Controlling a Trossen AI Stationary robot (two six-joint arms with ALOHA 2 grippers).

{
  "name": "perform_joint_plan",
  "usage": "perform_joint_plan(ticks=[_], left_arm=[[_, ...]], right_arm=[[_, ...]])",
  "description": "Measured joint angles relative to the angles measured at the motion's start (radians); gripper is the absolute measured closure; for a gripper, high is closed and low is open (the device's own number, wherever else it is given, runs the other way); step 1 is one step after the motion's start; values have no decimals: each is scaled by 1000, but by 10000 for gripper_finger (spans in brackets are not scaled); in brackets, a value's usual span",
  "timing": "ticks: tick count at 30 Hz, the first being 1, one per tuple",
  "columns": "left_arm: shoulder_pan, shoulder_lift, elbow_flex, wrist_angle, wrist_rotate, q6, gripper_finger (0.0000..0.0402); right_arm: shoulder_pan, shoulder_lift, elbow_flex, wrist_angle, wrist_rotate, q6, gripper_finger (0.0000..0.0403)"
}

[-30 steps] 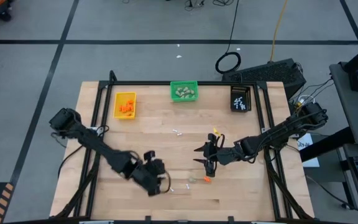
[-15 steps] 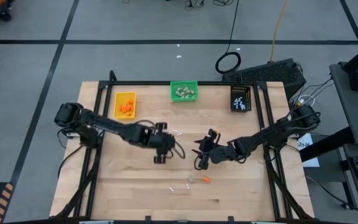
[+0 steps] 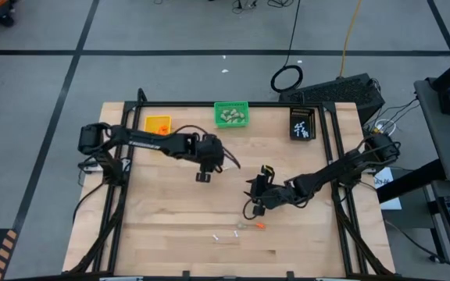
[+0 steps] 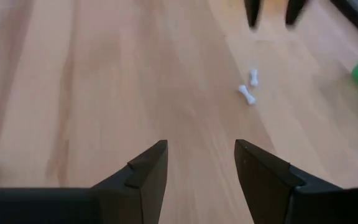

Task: Sort Halloween decoration
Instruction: Put the white bone toy into the black bin

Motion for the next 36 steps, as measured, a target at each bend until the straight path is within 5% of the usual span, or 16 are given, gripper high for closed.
perform_joint_plan(ticks=[13, 36], left_arm=[[84, 141, -1, 55, 105, 82, 242], [118, 186, 0, 78, 279, 107, 242]], right_arm=[[47, -80, 0, -158, 1, -108, 232], [46, -81, 0, -136, 25, -115, 232]])
